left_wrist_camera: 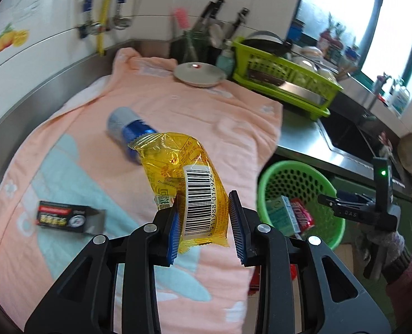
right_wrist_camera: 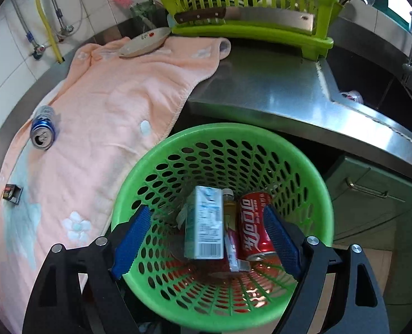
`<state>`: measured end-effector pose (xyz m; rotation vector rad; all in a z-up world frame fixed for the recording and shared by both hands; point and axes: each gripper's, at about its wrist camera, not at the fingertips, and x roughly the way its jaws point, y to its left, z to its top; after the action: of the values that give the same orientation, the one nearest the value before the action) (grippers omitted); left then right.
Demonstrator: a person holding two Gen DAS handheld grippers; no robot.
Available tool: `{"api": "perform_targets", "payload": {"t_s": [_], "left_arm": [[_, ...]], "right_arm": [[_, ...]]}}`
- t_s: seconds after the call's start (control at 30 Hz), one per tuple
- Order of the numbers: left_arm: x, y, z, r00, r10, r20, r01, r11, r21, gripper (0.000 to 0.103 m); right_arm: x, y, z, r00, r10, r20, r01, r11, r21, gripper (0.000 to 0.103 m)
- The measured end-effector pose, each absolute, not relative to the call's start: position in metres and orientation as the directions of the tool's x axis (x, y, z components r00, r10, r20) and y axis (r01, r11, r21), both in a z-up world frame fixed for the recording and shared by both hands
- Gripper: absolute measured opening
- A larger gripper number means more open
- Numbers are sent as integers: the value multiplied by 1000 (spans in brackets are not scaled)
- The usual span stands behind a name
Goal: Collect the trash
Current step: 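Carry the yellow snack wrapper over the green basket and open the left gripper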
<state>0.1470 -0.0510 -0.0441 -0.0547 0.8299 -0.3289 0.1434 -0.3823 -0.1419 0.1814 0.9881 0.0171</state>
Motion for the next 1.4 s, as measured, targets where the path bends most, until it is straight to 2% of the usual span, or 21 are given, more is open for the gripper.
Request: {"api": "perform_targets", "payload": {"t_s": [0.43,0.63,0.67,0.73,0.87,1.1,1.4], "left_arm": [[154,-165,-71,513,-412,-753,425,884,-194,32],[158,-210,-91,468,-418,-779,460,867,-189,34],[158,-216,-95,460,-418,-783,466,865,-188,36],[160,-226,-102,444,-412,-796,466,865,-187,47],[161,-241,-112,436,-410,-801,467,864,-188,74],[152,-246,-116,428,-402,-810,463,867,-186,78],[140,-199,-93,492,-364,-791,397,902,-168,78]], "right_arm": [[73,-411,-97,630,73,-773,97,980,172,83],[45,-423,-89,653,83,-753,99,976,194,84],[41,-425,-89,653,84,-753,102,975,197,84],[35,-429,-89,654,79,-752,110,974,198,84],[24,-437,-89,655,79,-752,113,973,201,84],[12,-449,-92,654,80,-752,125,969,212,84],[20,-433,-85,668,109,-736,85,971,221,84]]}}
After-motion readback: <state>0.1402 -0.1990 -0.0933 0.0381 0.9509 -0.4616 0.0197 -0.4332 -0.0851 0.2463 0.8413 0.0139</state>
